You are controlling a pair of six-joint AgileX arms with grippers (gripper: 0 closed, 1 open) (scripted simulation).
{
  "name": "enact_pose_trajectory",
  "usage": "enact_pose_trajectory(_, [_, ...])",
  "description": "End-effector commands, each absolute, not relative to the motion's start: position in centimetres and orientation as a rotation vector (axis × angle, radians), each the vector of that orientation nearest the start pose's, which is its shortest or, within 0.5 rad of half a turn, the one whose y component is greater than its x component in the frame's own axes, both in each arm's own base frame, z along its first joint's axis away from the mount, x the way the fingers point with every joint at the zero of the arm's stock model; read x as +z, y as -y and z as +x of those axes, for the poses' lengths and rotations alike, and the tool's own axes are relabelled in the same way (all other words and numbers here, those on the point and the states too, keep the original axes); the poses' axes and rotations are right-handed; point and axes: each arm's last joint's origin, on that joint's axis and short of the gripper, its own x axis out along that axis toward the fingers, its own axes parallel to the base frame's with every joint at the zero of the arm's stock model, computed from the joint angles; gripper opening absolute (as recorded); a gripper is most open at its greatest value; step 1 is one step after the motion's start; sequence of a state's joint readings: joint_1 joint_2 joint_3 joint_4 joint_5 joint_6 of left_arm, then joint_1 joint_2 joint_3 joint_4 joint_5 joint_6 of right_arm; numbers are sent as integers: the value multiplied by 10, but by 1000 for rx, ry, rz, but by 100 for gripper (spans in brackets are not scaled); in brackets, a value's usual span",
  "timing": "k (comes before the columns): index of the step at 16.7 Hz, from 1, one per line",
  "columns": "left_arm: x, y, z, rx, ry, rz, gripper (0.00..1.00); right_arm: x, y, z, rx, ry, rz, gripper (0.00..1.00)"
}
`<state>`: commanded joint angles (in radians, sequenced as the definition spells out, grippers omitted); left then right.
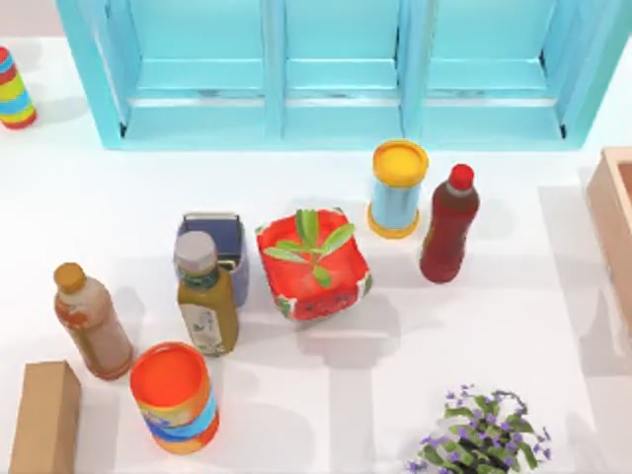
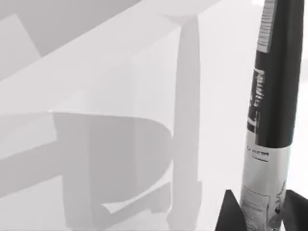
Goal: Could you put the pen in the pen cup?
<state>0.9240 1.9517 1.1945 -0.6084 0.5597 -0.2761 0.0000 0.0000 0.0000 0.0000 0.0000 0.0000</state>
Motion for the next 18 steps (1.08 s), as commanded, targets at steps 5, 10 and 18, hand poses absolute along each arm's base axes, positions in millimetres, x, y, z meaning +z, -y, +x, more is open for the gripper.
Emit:
enact_pose_trajectory(5, [187,-280,167,448,-1028,-1208,0,160,1,106,0,0,0,100])
enact_pose_trajectory(10, [237,-264,121,425,-1006,-1183,0,160,1,106,0,0,0,100])
enact_pose_trajectory(18, [239,-261,120,425,-1011,-1150,0,160,1,106,0,0,0,100])
